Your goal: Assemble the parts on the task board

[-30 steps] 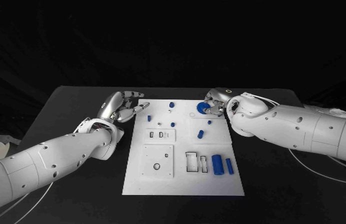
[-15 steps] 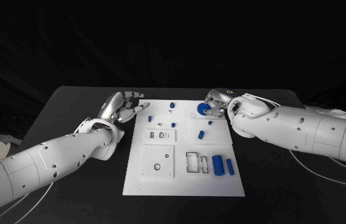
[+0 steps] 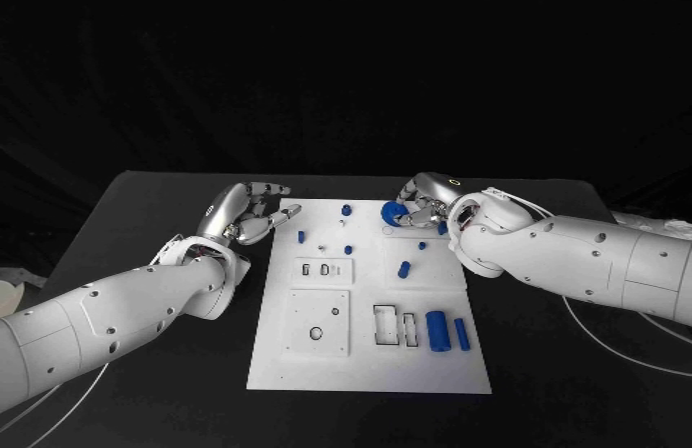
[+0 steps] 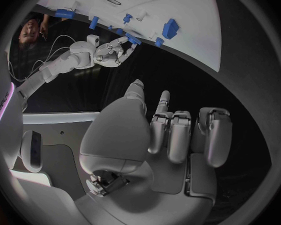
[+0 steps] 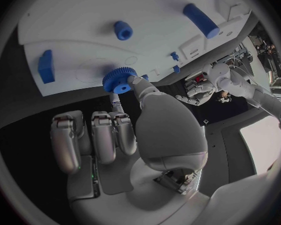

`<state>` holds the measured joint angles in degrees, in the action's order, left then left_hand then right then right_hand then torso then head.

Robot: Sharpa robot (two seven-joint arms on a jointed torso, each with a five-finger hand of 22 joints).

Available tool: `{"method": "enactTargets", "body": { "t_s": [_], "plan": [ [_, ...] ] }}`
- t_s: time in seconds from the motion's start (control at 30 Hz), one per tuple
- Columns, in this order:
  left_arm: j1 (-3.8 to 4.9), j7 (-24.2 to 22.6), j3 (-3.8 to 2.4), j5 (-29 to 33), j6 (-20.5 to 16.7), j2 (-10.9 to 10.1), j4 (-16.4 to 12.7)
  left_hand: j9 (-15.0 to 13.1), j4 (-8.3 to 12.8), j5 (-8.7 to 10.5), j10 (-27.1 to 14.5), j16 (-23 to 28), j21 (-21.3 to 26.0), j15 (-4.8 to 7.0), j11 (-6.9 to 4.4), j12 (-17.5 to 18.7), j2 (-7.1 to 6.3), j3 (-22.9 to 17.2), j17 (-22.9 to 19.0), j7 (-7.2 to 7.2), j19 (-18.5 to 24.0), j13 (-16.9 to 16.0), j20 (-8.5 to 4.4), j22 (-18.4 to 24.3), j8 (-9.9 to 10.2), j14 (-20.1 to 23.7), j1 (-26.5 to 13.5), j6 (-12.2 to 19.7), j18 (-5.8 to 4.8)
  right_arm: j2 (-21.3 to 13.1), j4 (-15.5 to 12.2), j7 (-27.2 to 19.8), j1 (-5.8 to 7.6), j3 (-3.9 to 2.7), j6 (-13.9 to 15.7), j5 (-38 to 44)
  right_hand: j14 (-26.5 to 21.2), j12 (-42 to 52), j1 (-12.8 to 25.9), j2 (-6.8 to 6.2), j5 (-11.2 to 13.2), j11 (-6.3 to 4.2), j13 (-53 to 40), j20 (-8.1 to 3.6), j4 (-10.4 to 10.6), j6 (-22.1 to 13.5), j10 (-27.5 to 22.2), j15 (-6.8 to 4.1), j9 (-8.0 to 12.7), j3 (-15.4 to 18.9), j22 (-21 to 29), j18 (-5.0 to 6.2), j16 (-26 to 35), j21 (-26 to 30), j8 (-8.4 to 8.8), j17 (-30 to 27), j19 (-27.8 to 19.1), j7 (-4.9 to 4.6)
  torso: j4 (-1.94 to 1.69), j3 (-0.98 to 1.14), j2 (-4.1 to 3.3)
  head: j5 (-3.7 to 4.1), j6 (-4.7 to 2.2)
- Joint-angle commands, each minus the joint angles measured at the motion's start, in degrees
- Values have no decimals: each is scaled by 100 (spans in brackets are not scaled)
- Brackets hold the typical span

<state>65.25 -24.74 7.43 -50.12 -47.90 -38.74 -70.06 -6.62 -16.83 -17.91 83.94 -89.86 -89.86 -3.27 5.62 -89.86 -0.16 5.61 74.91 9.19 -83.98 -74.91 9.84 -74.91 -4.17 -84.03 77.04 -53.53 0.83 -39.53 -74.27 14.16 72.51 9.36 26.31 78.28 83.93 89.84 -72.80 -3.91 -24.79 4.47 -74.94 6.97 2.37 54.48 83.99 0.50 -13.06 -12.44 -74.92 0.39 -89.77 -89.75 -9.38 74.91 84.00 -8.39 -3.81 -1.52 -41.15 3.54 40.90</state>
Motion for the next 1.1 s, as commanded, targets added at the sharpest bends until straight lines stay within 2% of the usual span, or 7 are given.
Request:
{"method": "enactTargets", "body": {
  "t_s": [0.03, 0.23, 0.43, 0.7, 0.9, 1.1],
  "plan": [
    [4, -35, -3, 7, -7, 0, -24, 6, 11, -15, 606, -14, -14, -28, 21, -14, 56, -19, 1509, 11, -602, -1509, 30, -1509, 25, -597, -17, -22, -83, 87, -31, -307, 18, -11, 303, -216, 607, 16, 0, -69, 49, 35, -1506, 22, -5, 78, 601, 41, -21, -49, -1508, -39, -23, -25, -11, 1509, 600, 2, 6, 0, 1, 3, 18],
    [4, -34, -3, 7, -11, -1, -27, 6, 14, -16, 606, -14, -14, -28, 20, -14, 58, -19, 1509, 10, -602, -1509, 30, -1509, 24, -597, -11, -23, -83, 244, -39, -363, 42, -22, 292, -232, 607, 16, -2, -68, 59, 42, -1506, 28, -13, 112, 601, 47, -30, -65, -1508, -39, -23, -25, -16, 1509, 600, -5, 6, -4, 5, 5, 23],
    [5, -37, -3, 7, -10, 11, -21, 6, 14, -17, 606, -14, -14, -28, 20, -14, 63, -20, 1509, 10, -602, -1509, 30, -1509, 24, -597, -7, -23, -83, 411, -33, -359, 64, -27, 143, -206, 607, 16, -4, -67, 66, 44, -1506, 30, -18, 123, 601, 49, -34, -72, -1508, -39, -23, -25, -17, 1509, 600, -8, 12, -7, 8, 7, 31],
    [4, -40, -3, 7, -13, 24, -8, 6, 13, -17, 606, -14, -14, -28, 20, -14, 68, -21, 1509, 10, -602, -1509, 30, -1509, 25, -597, -4, -23, -83, 589, -21, -368, 77, -29, 53, -139, 607, 16, -6, -70, 78, 47, -1506, 33, -23, 119, 601, 52, -33, -79, -1508, -39, -23, -25, -8, 1509, 600, -11, 3, 2, 8, -6, 52],
    [4, -38, -3, 7, -19, 30, -6, 7, 13, -18, 606, -14, -14, -28, 20, -14, 78, -23, 1509, 10, -602, -1509, 30, -1509, 25, -597, 1, -23, -83, 777, 92, -390, 77, -29, 11, -42, 607, 16, -2, -70, 98, 54, -1506, 37, -26, 109, 601, 57, -31, -89, -1508, -39, -23, -25, 9, 1509, 600, -18, -9, 1, -1, -2, 46],
    [4, -39, -3, 7, -27, 31, -27, 7, 13, -18, 606, -14, -14, -28, 20, -14, 81, -24, 1509, 10, -602, -1509, 30, -1509, 25, -597, 4, -23, -83, 987, 274, -416, 29, -28, -27, 74, 607, 16, -1, -65, 111, 58, -1506, 41, -28, 102, 601, 60, -30, -99, -1508, -39, -23, -25, 21, 1509, 600, -22, -8, 1, -9, -41, 67]
  ]
}}
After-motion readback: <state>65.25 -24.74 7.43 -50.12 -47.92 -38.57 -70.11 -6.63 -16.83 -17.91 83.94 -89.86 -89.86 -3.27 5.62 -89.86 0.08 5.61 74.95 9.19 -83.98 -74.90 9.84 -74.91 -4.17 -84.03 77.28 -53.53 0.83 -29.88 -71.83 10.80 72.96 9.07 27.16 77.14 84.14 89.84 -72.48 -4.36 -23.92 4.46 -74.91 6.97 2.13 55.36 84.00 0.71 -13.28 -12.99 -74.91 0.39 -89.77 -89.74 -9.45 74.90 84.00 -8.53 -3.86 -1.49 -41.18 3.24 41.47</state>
